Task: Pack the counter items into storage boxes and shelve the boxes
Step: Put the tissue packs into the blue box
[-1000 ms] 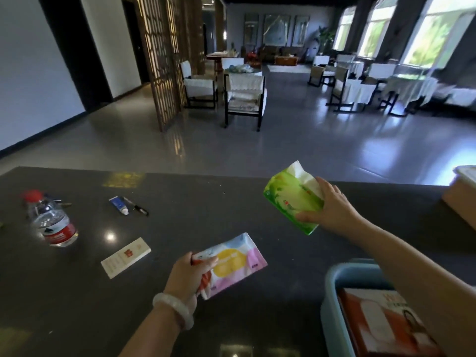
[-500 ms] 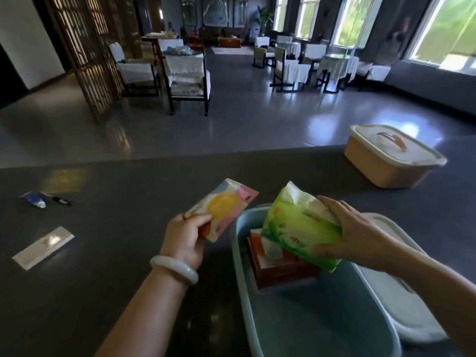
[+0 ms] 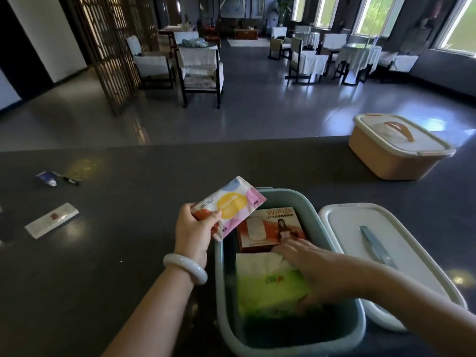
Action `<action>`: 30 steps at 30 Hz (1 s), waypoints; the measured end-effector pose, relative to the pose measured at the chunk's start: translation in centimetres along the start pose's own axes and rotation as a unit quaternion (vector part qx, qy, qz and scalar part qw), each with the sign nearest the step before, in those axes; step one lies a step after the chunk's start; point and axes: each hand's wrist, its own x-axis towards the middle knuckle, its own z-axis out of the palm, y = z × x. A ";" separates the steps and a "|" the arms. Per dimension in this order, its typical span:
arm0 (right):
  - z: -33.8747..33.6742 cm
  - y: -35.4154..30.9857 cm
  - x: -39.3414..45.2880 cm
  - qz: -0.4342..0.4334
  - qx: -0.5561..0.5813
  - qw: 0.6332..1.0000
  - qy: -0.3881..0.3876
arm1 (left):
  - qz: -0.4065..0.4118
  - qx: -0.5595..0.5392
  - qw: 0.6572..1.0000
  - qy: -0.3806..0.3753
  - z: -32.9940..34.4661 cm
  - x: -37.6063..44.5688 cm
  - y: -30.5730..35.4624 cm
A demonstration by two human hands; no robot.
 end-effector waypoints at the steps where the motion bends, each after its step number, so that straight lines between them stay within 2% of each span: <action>1: 0.5 0.0 0.4 -0.004 -0.013 1.000 -0.011 | 0.004 -0.004 1.000 0.003 0.1 -0.1 -0.2; 12: 3.1 0.8 2.0 -0.006 -0.154 0.988 0.028 | 0.006 -0.005 0.999 0.034 0.5 0.0 -0.7; 16: 2.3 0.9 0.8 -0.028 -0.142 0.988 0.056 | 0.003 -0.005 0.999 0.038 0.4 0.2 -1.0; 20: 1.2 -0.1 0.1 -0.121 -0.092 0.982 0.109 | 0.006 -0.003 0.999 0.044 0.4 0.3 -1.2; 23: 1.1 -1.3 0.8 -0.201 -0.081 0.976 0.030 | 0.003 -0.001 0.999 0.042 0.4 0.2 -1.1; 25: 1.7 -1.7 1.8 -0.233 -0.135 0.963 -0.027 | 0.000 0.000 0.999 0.040 0.4 0.2 -1.0; 28: 2.8 -1.7 3.6 -0.256 -0.200 0.944 -0.057 | -0.002 0.011 0.999 0.039 0.4 0.1 -0.9; 30: 3.1 -1.5 4.5 -0.255 -0.199 0.944 -0.062 | -0.004 0.013 0.999 0.037 0.4 0.1 -0.8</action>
